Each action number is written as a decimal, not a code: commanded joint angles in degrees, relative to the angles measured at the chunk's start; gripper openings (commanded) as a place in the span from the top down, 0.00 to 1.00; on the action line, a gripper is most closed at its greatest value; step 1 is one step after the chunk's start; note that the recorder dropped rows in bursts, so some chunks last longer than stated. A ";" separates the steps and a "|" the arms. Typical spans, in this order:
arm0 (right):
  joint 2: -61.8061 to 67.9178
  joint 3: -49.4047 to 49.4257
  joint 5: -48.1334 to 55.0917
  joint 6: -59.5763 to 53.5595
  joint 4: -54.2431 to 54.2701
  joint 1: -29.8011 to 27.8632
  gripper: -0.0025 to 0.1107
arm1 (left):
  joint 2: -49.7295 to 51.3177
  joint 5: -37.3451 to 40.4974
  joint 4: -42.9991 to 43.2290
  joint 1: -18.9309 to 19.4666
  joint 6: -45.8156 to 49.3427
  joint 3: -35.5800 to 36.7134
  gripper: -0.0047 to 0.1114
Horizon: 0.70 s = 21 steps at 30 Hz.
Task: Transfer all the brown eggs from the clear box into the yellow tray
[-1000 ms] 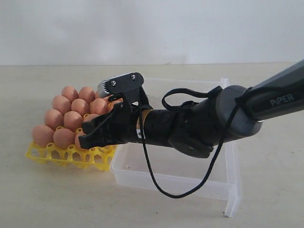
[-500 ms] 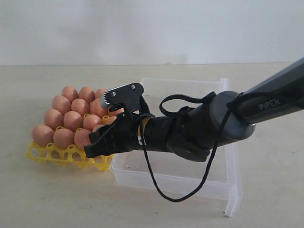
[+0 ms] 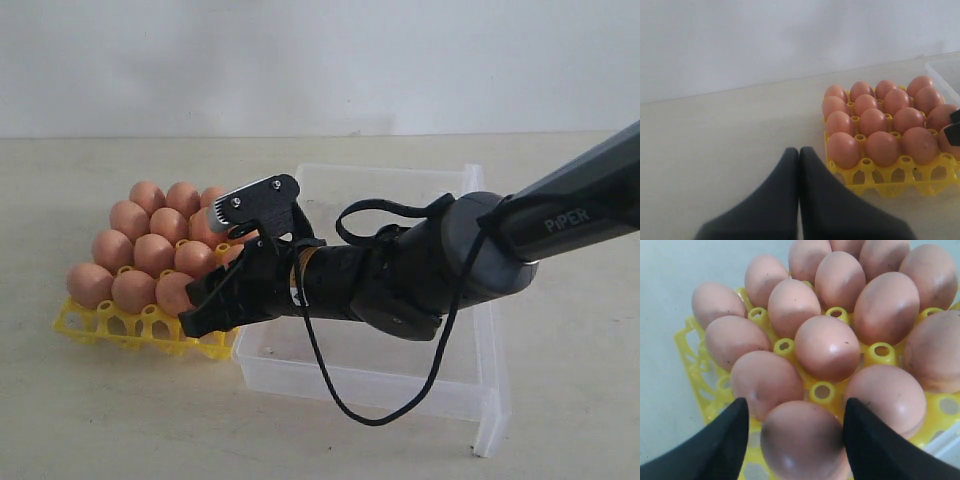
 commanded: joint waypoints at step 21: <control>-22.61 0.01 32.97 -11.55 -0.04 -0.12 0.98 | -0.10 -0.47 -0.15 -0.20 -0.56 0.18 1.00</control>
